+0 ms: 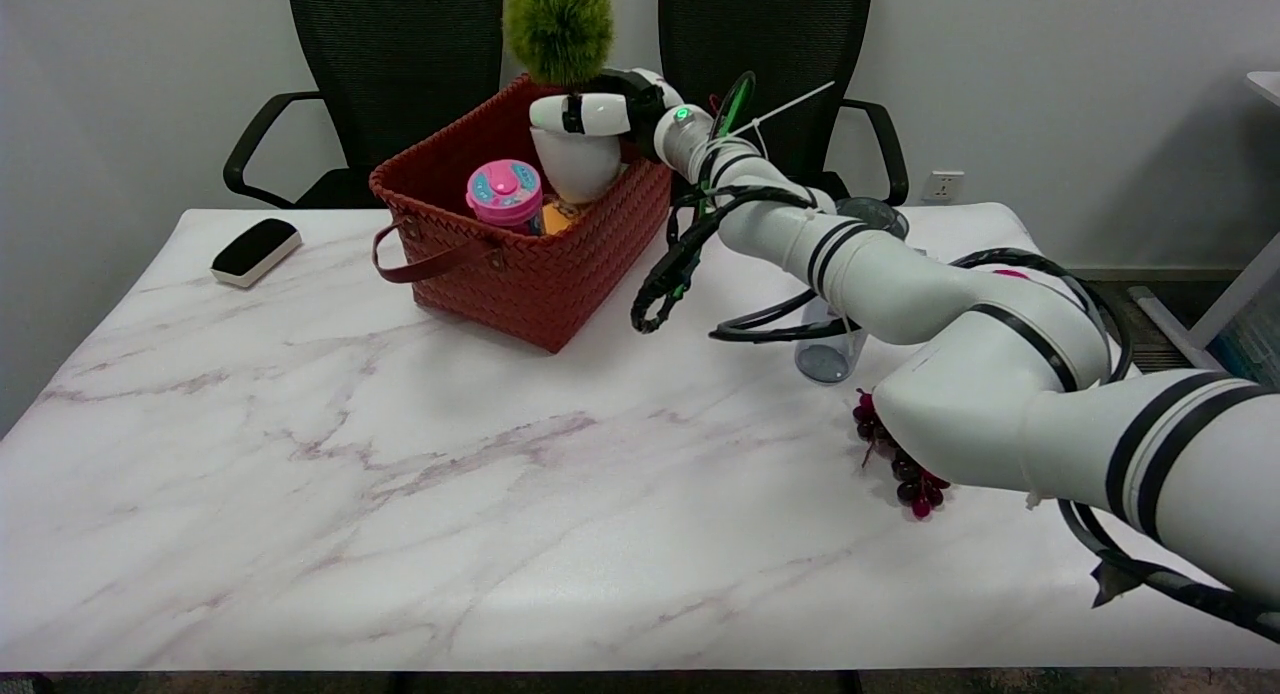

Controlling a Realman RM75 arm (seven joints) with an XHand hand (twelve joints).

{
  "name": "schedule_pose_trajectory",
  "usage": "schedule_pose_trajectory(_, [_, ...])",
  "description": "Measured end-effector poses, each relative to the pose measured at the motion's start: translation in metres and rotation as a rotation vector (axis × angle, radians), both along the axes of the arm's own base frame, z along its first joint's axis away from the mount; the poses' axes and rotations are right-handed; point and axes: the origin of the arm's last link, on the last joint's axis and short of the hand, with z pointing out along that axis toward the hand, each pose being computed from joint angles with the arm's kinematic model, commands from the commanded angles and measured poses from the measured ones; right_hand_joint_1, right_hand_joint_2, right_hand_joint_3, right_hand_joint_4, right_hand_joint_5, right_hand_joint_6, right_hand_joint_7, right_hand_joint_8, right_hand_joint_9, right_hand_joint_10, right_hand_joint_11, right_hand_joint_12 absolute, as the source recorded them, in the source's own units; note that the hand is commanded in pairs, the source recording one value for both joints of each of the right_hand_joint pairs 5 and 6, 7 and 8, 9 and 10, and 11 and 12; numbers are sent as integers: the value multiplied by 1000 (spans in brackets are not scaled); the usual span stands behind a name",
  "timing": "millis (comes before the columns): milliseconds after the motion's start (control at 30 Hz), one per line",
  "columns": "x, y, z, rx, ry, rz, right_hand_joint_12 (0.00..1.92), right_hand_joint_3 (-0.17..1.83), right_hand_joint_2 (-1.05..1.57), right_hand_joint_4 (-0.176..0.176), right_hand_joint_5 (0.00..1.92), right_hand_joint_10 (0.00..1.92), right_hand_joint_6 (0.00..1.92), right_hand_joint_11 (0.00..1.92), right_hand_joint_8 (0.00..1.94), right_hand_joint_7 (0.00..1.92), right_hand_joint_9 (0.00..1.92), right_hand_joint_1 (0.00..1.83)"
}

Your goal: Place the potted plant into the brown storage basket.

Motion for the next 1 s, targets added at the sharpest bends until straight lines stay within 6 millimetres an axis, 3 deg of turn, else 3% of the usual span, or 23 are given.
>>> schedule_pose_trajectory(233, [-5, 1, -2, 4, -3, -8, 177, 778, -29, 0, 0, 182, 0, 177, 177, 177, 182, 1152])
schedule_pose_trajectory(633, [-6, 2, -6, 13, -7, -9, 59, 828, -118, 0, 0, 97, 0, 59, 143, 143, 97, 1137])
schedule_pose_trajectory(1000, [3, 2, -3, 2, -8, 44, 92, 668, -14, 0, 0, 139, 0, 92, 163, 163, 139, 1132])
